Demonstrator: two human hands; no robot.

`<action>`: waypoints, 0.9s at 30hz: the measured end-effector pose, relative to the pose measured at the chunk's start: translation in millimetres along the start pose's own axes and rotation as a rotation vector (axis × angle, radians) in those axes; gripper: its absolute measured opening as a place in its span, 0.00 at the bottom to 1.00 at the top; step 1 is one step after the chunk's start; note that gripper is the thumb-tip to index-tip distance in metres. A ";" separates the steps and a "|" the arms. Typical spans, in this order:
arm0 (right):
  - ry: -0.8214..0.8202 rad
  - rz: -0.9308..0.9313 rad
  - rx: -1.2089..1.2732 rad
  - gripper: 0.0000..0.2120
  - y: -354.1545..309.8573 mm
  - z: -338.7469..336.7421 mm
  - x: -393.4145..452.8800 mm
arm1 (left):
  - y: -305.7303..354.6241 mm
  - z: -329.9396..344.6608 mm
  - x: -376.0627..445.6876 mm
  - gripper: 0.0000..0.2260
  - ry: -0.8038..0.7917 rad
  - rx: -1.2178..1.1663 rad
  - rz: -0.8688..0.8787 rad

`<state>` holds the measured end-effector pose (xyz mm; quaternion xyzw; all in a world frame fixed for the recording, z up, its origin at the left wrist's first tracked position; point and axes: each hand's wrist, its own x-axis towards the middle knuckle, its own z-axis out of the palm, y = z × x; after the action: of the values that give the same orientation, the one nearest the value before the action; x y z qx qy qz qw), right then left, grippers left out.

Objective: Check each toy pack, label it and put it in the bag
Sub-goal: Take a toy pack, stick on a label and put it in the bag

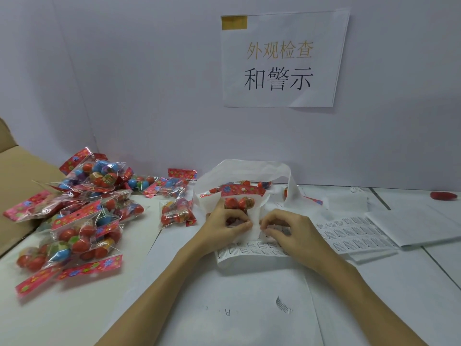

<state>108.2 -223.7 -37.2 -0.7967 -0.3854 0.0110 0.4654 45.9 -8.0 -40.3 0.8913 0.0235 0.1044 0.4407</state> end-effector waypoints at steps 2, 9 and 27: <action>0.089 0.026 0.059 0.10 -2.3 0.1 1.0 | 2.4 -1.9 -0.2 0.04 -0.005 -0.030 0.018; 0.344 0.253 0.834 0.04 -20.4 -11.4 2.6 | 20.2 -19.9 -4.8 0.11 0.321 -0.357 0.139; 0.416 -0.083 0.594 0.20 -49.6 6.0 -3.2 | 48.6 -5.4 -21.3 0.22 0.139 -0.510 0.267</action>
<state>73.7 -207.9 -4.5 -0.5956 -0.2943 -0.0588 0.7451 21.5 -36.3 -2.2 0.7376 -0.0909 0.2251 0.6301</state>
